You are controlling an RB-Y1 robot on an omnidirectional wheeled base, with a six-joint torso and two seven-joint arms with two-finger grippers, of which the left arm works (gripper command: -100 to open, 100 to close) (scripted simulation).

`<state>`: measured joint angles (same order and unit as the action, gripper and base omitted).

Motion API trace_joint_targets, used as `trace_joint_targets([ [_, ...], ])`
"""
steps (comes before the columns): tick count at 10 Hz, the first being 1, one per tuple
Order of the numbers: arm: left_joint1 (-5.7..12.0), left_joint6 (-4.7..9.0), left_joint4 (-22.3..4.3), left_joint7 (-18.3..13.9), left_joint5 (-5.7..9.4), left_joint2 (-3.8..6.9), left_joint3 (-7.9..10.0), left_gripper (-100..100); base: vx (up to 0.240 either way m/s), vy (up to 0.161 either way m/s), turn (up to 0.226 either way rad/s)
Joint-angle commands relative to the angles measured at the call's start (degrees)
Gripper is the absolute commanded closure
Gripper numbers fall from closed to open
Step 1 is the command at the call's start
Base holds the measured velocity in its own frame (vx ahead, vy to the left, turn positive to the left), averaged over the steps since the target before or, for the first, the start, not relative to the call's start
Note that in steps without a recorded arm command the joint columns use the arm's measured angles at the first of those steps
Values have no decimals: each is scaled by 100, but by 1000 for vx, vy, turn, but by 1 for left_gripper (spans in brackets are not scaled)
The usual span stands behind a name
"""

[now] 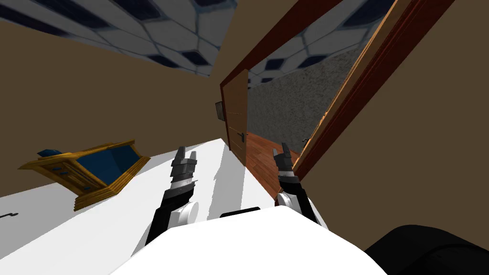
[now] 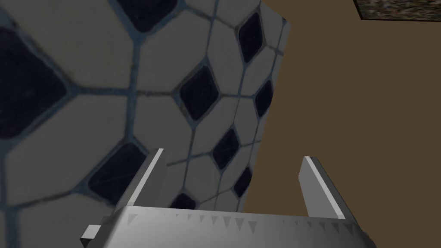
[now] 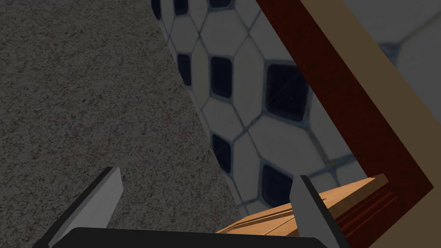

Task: Push the door open

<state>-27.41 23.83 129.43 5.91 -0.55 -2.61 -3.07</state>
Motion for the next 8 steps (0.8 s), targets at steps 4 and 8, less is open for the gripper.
trace_joint_targets([
  [4,187,-25,-374,216,262,247,-224,-100,156,52,-90],
  [8,396,-52,-792,458,555,438,-475,-100,172,85,-113],
])
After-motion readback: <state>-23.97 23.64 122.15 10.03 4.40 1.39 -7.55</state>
